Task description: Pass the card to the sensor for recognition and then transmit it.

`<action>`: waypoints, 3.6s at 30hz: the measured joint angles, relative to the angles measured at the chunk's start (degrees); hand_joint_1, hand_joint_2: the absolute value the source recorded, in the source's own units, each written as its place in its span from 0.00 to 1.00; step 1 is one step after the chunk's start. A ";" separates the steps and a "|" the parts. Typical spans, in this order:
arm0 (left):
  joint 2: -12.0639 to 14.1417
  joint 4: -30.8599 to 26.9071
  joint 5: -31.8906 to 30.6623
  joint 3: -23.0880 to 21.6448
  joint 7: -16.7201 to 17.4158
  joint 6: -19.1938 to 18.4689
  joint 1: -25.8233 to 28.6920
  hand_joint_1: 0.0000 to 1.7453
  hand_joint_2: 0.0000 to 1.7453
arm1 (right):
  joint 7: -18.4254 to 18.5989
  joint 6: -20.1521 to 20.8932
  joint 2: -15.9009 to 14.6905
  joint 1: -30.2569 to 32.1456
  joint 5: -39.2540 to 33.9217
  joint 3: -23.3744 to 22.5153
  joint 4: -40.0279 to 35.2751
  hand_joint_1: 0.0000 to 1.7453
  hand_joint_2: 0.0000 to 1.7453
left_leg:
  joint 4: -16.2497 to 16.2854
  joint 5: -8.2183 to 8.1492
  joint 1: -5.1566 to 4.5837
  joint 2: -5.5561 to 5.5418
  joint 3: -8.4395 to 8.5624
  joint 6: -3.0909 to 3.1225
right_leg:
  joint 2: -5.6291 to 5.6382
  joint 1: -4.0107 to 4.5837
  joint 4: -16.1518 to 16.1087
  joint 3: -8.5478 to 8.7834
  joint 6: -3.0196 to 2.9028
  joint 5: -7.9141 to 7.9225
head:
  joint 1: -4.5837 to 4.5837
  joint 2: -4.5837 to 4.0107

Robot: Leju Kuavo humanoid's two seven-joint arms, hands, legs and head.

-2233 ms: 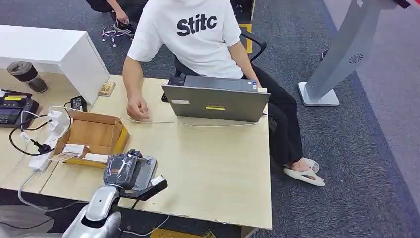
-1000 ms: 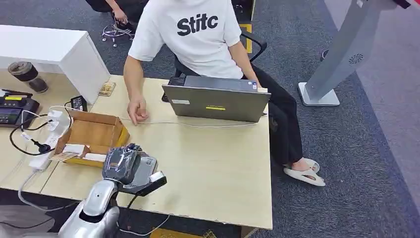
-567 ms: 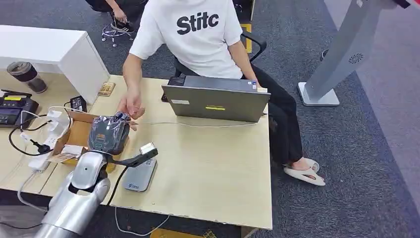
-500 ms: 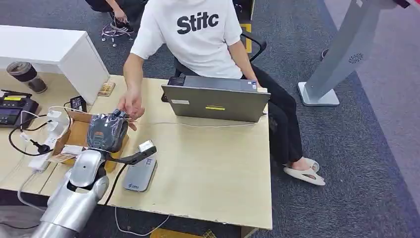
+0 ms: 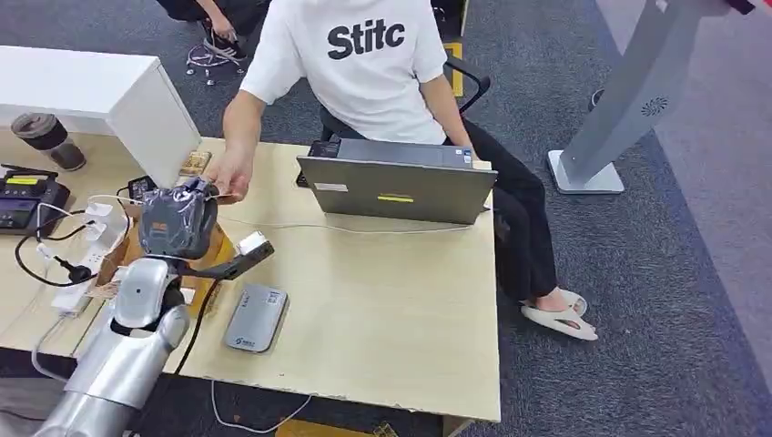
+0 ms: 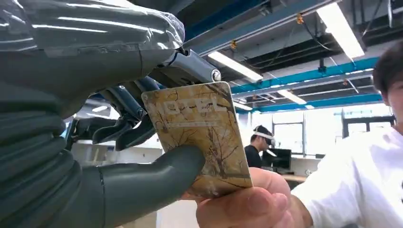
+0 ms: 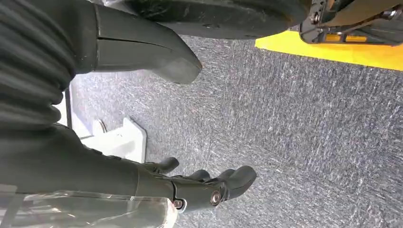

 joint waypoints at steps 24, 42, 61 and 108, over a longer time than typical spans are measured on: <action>-1.95 -9.99 4.20 7.50 -0.74 6.73 8.61 0.00 1.00 | 0.09 -0.11 0.00 0.05 -0.87 0.00 -0.02 0.00 1.00 | -0.02 -0.01 0.01 0.00 -0.04 -0.01 | -0.02 0.00 -0.01 0.00 0.00 -0.01 | -0.02 0.00; -11.08 -29.74 22.42 22.05 -17.96 12.33 33.31 0.00 1.00 | -0.50 -1.40 0.00 0.21 -2.95 -0.09 -0.02 0.00 1.00 | -0.02 -0.16 -0.03 0.04 -0.05 0.06 | 0.00 -0.02 -0.06 -0.01 0.02 -0.10 | -0.02 0.00; -20.15 -37.07 25.82 33.40 -22.80 12.35 42.14 0.00 1.00 | -1.14 -2.16 0.04 0.22 -4.00 -0.90 0.00 0.00 1.00 | -0.02 -0.16 -0.02 0.03 0.00 0.06 | -0.04 -0.01 -0.05 0.04 0.01 -0.10 | 0.00 0.00; -16.96 -18.62 13.81 69.58 -27.32 -5.93 28.91 0.00 1.00 | -1.33 -1.29 0.07 0.18 -3.24 -1.73 0.07 0.00 1.00 | -0.03 -0.15 0.00 0.03 0.05 0.05 | -0.05 0.00 -0.05 0.04 -0.02 -0.12 | 0.00 0.00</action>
